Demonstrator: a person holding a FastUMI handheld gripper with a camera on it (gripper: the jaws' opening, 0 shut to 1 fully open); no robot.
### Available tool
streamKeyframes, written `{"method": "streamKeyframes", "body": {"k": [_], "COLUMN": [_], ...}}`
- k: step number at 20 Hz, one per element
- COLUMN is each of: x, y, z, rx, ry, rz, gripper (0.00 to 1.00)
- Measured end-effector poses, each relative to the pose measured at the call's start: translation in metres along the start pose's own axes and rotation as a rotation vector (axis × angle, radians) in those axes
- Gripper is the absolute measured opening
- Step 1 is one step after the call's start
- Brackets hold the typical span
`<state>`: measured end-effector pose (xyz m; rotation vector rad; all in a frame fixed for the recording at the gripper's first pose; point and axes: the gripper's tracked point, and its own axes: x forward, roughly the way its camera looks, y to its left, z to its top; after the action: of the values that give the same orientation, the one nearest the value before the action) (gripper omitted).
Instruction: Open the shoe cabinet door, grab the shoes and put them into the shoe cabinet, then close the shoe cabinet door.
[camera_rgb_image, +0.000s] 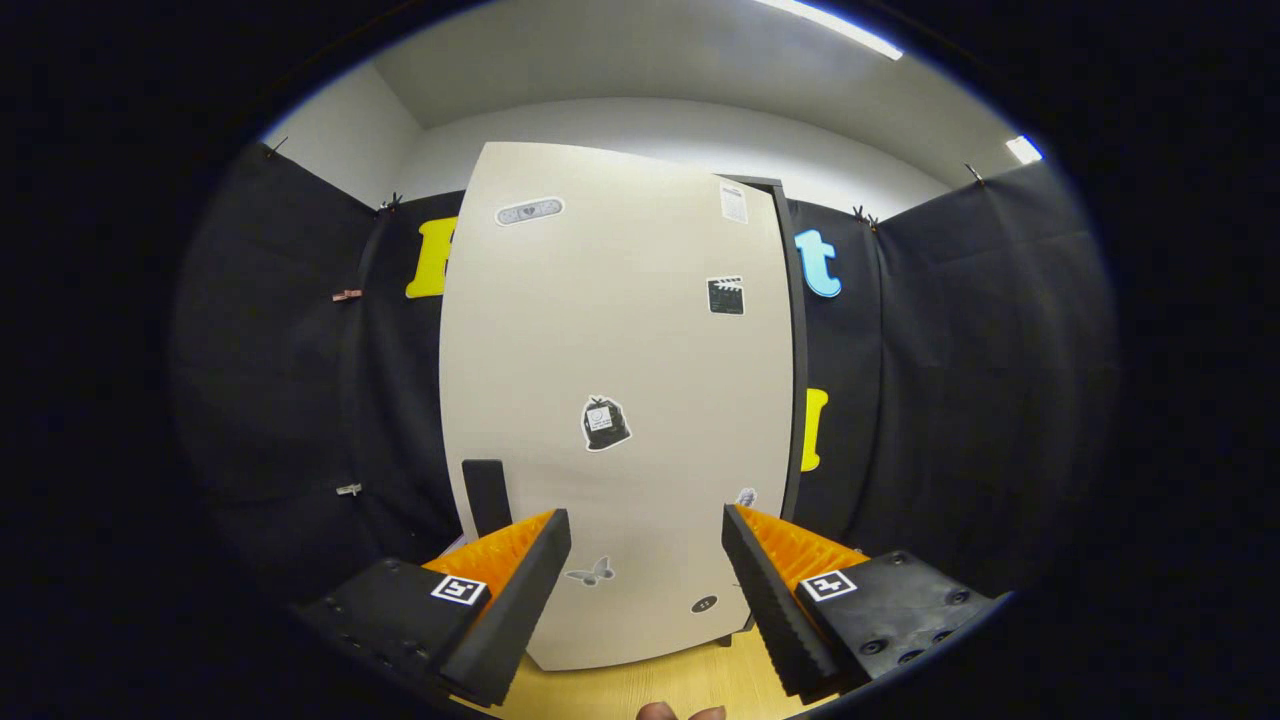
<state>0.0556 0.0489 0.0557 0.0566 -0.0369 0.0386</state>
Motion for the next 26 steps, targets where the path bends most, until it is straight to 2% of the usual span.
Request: {"method": "streamKeyframes", "body": {"k": [7, 20, 26], "x": [0.008, 0.033, 0.033], "y": [-0.027, -0.044, -0.046], "z": [-0.001, -0.03, -0.031], "rx": [0.001, 0.007, 0.012], "ry": [0.001, 0.071, 0.075], "rz": [0.028, 0.141, 0.162], "gripper": [0.98, 0.98, 0.98]}}
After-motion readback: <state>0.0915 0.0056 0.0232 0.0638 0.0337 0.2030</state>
